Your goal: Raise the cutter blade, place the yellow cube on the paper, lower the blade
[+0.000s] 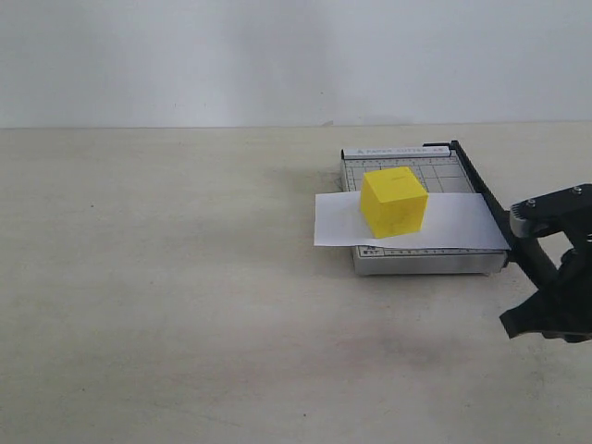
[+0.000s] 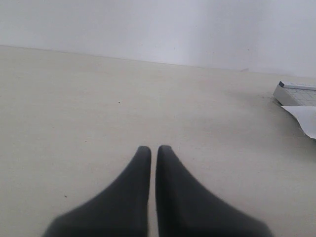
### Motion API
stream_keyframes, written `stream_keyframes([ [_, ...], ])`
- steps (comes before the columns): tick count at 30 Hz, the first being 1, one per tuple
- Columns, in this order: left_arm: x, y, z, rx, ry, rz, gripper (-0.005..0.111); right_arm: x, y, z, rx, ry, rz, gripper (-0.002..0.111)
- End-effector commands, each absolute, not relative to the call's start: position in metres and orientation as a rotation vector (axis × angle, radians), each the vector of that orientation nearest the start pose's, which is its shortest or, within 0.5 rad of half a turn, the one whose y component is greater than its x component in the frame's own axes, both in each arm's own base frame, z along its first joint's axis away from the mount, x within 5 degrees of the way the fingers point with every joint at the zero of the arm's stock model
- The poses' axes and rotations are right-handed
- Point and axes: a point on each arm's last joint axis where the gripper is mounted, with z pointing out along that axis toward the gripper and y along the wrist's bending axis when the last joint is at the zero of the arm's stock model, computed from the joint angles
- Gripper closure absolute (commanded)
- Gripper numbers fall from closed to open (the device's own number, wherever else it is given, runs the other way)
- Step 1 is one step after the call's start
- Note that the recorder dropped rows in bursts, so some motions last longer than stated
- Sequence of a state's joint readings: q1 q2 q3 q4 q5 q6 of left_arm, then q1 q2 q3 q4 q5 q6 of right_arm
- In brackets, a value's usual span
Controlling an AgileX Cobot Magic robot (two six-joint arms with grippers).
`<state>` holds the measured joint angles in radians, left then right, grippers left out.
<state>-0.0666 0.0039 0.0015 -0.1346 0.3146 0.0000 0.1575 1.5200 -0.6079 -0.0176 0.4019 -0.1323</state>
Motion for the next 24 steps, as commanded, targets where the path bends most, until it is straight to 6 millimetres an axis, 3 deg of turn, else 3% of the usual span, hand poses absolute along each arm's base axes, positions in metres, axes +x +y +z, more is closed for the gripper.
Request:
stream_keyframes([
  [1, 0.0540, -0.0073, 0.1861, -0.026, 1.786, -0.175, 0.102, 0.2379, 0.0438, 0.1626, -0.463, 2.744, 0.016, 0.063],
  [4, 0.0540, -0.0073, 0.1861, -0.026, 1.786, -0.175, 0.102, 0.2388, 0.0439, 0.1637, -0.462, 2.740, 0.016, 0.047],
  [24, 0.0539, -0.0073, 0.1859, -0.026, 1.788, -0.175, 0.102, 0.2432, 0.0400, 0.1653, -0.544, 2.681, -0.074, 0.049],
])
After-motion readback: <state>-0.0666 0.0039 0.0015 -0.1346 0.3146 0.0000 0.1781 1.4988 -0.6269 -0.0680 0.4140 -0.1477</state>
